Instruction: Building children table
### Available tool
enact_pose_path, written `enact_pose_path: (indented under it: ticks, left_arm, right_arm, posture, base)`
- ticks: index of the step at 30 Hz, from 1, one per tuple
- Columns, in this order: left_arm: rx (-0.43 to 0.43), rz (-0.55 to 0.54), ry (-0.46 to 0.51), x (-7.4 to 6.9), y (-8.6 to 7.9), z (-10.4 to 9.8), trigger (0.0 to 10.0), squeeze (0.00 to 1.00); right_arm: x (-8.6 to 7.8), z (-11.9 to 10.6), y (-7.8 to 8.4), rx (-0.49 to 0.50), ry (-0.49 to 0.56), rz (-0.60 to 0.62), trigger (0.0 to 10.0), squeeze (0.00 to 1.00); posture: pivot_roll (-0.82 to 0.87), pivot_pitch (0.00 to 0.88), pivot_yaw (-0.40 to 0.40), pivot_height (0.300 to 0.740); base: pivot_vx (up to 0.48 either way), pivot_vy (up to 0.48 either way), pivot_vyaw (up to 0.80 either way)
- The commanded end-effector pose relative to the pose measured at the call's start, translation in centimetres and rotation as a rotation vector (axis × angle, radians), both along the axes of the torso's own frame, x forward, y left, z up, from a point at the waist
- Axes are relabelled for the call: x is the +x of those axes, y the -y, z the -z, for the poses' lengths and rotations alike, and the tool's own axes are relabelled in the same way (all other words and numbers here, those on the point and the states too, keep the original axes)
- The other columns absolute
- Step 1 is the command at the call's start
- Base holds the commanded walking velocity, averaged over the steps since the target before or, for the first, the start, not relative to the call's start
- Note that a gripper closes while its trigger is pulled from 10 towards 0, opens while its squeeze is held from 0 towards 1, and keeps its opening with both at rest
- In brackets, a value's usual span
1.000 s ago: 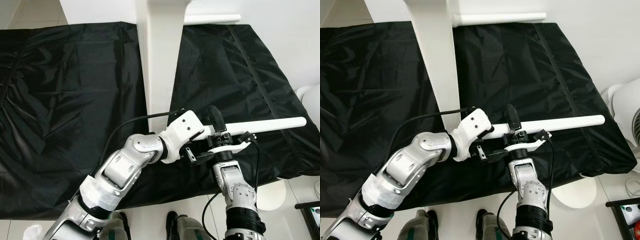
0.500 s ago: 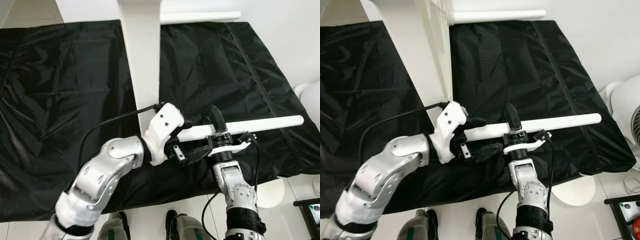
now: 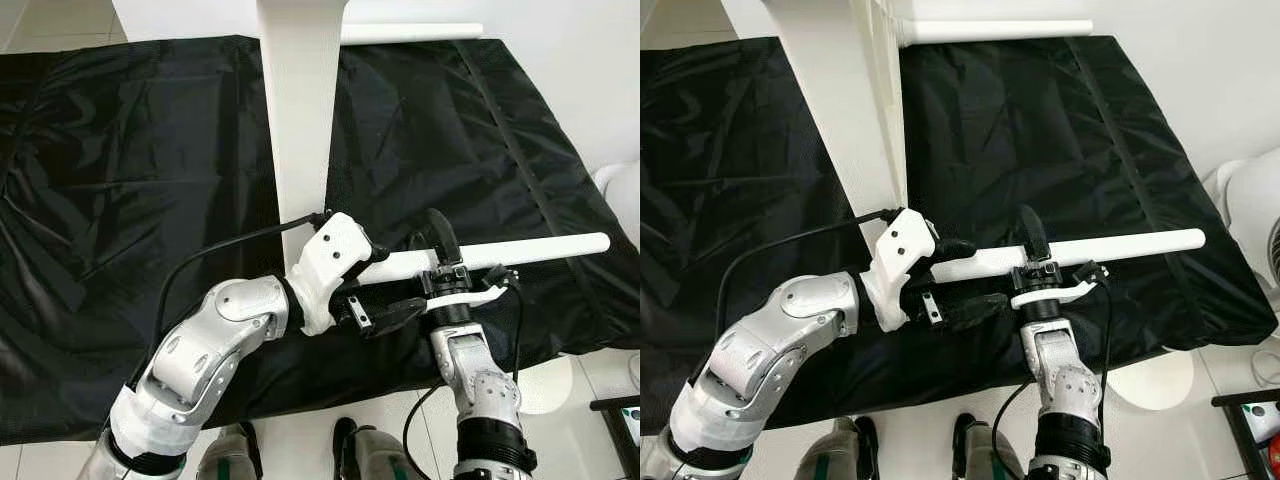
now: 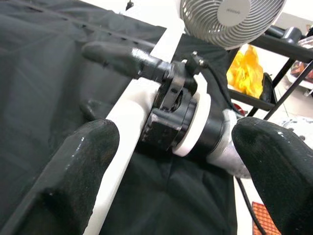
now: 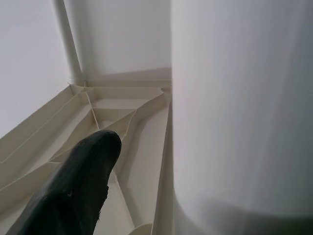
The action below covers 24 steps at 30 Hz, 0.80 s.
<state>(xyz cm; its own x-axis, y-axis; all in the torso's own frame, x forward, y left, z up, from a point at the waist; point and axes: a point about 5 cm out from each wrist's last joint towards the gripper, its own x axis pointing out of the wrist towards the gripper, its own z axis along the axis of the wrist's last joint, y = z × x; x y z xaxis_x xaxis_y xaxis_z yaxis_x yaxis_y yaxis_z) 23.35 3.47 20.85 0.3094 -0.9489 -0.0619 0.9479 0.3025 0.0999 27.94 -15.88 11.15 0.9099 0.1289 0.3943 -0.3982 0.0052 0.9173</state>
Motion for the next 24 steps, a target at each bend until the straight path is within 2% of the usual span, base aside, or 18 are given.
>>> enact_pose_path:
  ticks: [1, 3, 7, 9, 17, 24]
  left_arm:
    - [0.003, 0.075, -0.010, -0.7, 0.2, 0.2, 10.0, 0.00]
    - [0.003, 0.075, -0.010, -0.7, 0.2, 0.2, 10.0, 0.00]
    - [0.007, 0.058, -0.013, -0.5, 0.0, 0.3, 10.0, 0.00]
    - [0.008, 0.055, -0.014, -0.5, -0.1, 0.3, 10.0, 0.00]
    - [0.009, 0.051, -0.009, -0.4, -0.1, 0.3, 10.0, 0.00]
    - [0.007, 0.040, -0.006, -0.3, -0.1, 0.2, 10.0, 0.00]
  right_arm:
    - [-4.4, 5.4, -3.1, 0.158, -0.223, -0.018, 10.0, 0.00]
    - [-4.4, 5.4, -3.1, 0.158, -0.223, -0.018, 10.0, 0.00]
    - [-6.2, 5.1, -2.5, 0.181, -0.224, -0.011, 10.0, 0.00]
    - [-6.5, 5.1, -2.3, 0.191, -0.225, -0.009, 10.0, 0.00]
    - [-6.8, 4.7, -1.9, 0.190, -0.221, -0.004, 10.0, 0.00]
    - [-7.3, 4.0, -1.7, 0.232, -0.238, 0.010, 10.0, 0.00]
  posture:
    - [0.05, 0.219, 0.005, 0.740]
    - [0.05, 0.219, 0.005, 0.740]
    - [0.05, 0.228, 0.010, 0.740]
    - [0.04, 0.229, 0.011, 0.740]
    - [0.04, 0.229, 0.012, 0.740]
    - [0.05, 0.233, 0.006, 0.740]
  base:
    - [0.000, 0.000, 0.00]
    - [0.000, 0.000, 0.00]
    - [0.000, 0.000, 0.00]
    - [0.000, 0.000, 0.00]
    - [0.000, 0.000, 0.00]
    - [0.000, 0.000, 0.00]
